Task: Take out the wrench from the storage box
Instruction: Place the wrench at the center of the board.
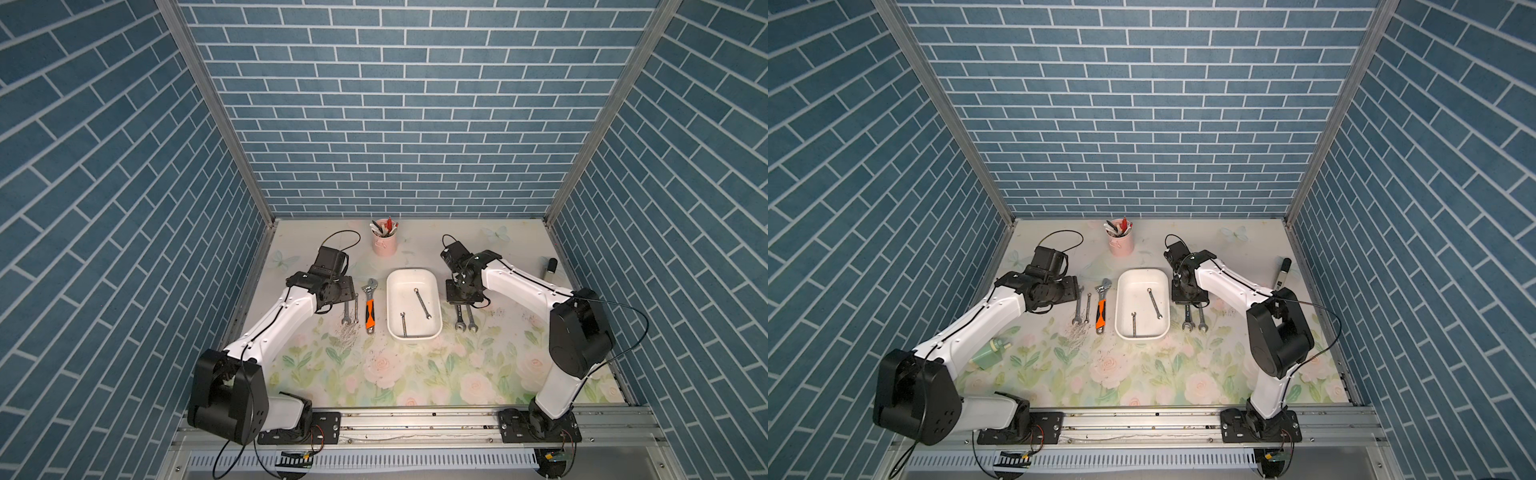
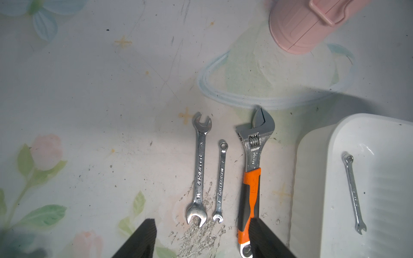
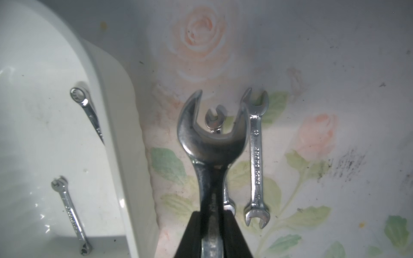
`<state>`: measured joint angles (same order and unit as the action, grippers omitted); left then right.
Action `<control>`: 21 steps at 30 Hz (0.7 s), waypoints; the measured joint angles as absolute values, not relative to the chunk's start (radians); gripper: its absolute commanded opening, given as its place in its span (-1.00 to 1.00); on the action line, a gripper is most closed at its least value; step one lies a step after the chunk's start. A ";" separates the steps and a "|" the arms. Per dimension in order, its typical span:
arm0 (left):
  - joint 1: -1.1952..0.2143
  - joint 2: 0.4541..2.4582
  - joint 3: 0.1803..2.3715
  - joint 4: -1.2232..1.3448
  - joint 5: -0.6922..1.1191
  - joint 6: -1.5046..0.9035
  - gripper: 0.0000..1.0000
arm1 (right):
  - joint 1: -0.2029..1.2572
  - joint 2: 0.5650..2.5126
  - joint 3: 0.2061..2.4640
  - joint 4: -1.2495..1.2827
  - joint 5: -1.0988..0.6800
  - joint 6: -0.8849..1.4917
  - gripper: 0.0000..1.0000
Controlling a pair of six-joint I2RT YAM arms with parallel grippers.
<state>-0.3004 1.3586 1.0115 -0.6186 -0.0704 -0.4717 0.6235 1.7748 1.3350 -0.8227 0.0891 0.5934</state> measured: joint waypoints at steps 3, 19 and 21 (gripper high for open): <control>-0.318 1.360 1.023 -0.631 -0.086 -0.487 0.41 | 0.615 1.790 1.307 -0.775 0.064 0.580 -0.79; -0.424 1.409 1.092 -0.631 -0.123 -0.554 0.47 | 0.599 1.920 1.268 -0.603 -0.033 0.567 -0.71; -0.426 1.413 1.096 -0.633 -0.138 -0.553 0.47 | 0.599 1.921 1.268 -0.596 -0.035 0.567 -0.54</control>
